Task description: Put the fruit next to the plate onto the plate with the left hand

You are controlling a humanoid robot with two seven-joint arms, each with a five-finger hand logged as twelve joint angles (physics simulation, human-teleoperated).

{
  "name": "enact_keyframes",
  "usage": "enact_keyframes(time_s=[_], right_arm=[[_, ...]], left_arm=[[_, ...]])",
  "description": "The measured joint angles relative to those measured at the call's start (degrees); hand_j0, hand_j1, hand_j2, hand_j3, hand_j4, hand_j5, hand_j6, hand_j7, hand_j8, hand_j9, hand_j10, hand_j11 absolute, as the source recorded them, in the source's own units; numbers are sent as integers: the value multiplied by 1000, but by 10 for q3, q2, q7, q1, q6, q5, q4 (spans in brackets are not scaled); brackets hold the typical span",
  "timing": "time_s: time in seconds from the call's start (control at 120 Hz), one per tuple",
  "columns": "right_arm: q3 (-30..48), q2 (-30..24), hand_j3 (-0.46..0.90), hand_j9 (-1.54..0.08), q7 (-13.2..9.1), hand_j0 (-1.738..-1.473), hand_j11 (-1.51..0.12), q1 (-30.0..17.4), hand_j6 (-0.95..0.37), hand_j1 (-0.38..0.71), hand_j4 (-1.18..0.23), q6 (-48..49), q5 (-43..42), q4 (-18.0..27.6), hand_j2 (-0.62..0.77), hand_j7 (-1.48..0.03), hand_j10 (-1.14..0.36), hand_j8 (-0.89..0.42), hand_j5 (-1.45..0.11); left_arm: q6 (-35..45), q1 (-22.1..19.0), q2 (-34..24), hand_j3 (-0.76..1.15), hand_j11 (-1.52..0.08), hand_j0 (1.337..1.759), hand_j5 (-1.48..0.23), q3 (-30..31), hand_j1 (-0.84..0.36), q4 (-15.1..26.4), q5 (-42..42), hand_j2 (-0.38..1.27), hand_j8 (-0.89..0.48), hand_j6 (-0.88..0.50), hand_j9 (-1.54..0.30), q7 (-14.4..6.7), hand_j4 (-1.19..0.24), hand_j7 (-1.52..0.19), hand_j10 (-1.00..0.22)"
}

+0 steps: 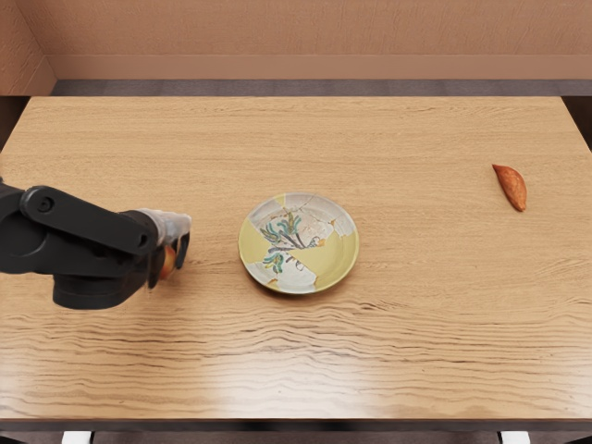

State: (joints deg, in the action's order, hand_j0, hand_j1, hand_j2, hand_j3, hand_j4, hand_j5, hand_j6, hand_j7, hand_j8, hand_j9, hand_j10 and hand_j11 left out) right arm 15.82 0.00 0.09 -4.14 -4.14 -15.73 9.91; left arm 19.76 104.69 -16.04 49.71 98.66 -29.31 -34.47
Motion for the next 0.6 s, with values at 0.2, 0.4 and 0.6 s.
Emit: enact_keyframes(time_s=[0.2,0.4,0.6], right_arm=[[0,0,0,-46,0,-1658,-46,0,-36,-306,-36,0,0,0,-7,-46,-36,-36,-46],[0,0,0,-46,0,-1658,-46,0,-36,-306,-36,0,0,0,-7,-46,-36,-36,-46],[0,0,0,-47,0,-1658,-47,0,-36,-306,-36,0,0,0,-7,-47,-36,-36,-47]], left_arm=[[-41,44,-17,0,-1163,1651,-1250,-29,-357,-1,41,426,-215,-230,-1163,0,-820,-1236,-513],[-90,101,-23,0,-1158,1652,-1260,-65,-339,-4,95,492,-288,-294,-1170,0,-818,-1228,-564],[-113,133,-11,0,-1158,1652,-1280,-95,-358,-8,141,588,-308,-331,-1192,-1,-809,-1198,-566]])
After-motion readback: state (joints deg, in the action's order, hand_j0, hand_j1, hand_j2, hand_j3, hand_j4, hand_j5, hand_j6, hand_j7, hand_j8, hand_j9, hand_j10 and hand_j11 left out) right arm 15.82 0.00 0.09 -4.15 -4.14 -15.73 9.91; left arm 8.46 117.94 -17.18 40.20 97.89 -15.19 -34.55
